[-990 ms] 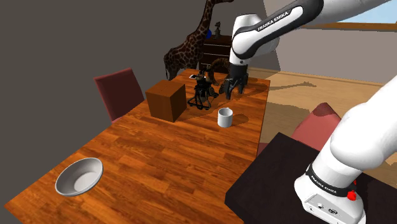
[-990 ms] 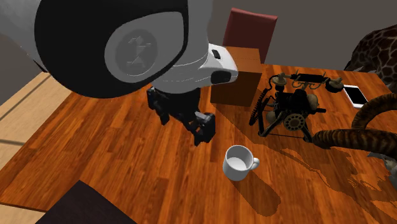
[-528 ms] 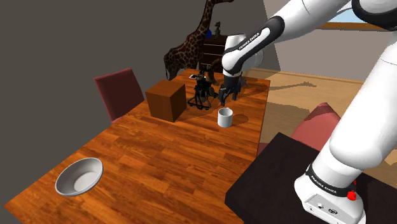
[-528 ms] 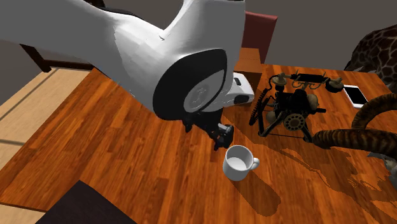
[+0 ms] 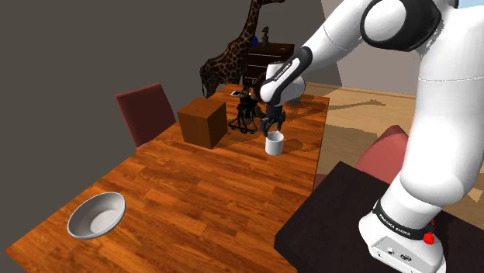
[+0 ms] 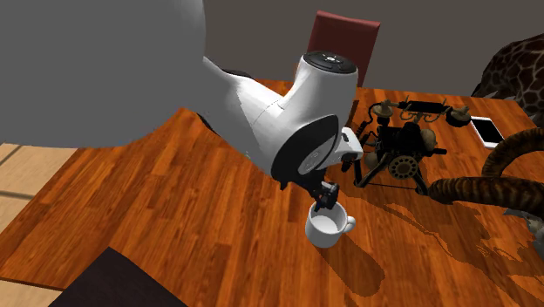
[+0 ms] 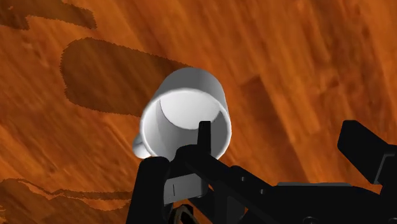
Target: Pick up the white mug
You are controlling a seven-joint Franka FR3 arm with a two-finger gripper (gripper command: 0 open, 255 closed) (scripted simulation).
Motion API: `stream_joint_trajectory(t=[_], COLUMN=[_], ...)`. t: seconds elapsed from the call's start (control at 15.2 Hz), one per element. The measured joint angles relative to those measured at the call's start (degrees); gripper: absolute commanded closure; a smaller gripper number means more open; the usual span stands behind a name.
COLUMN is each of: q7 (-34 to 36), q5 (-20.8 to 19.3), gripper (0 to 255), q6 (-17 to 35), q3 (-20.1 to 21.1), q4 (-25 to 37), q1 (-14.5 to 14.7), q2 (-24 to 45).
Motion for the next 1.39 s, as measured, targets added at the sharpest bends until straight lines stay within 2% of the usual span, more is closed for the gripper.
stream_joint_trajectory(t=[0.4,0.92,0.99,1.39], q7=[-0.82,-1.05,-1.09,-1.10], q5=[0.57,1.13,1.16,1.19], gripper=[0,0,255,255], q6=[2.38,6.22,6.39,6.55], q3=[-0.16,0.33,0.36,0.39], q4=[9.40,11.79,11.83,11.91], q1=[-1.43,-1.86,-1.90,-1.92], q2=[12.12,18.39,18.60,18.80])
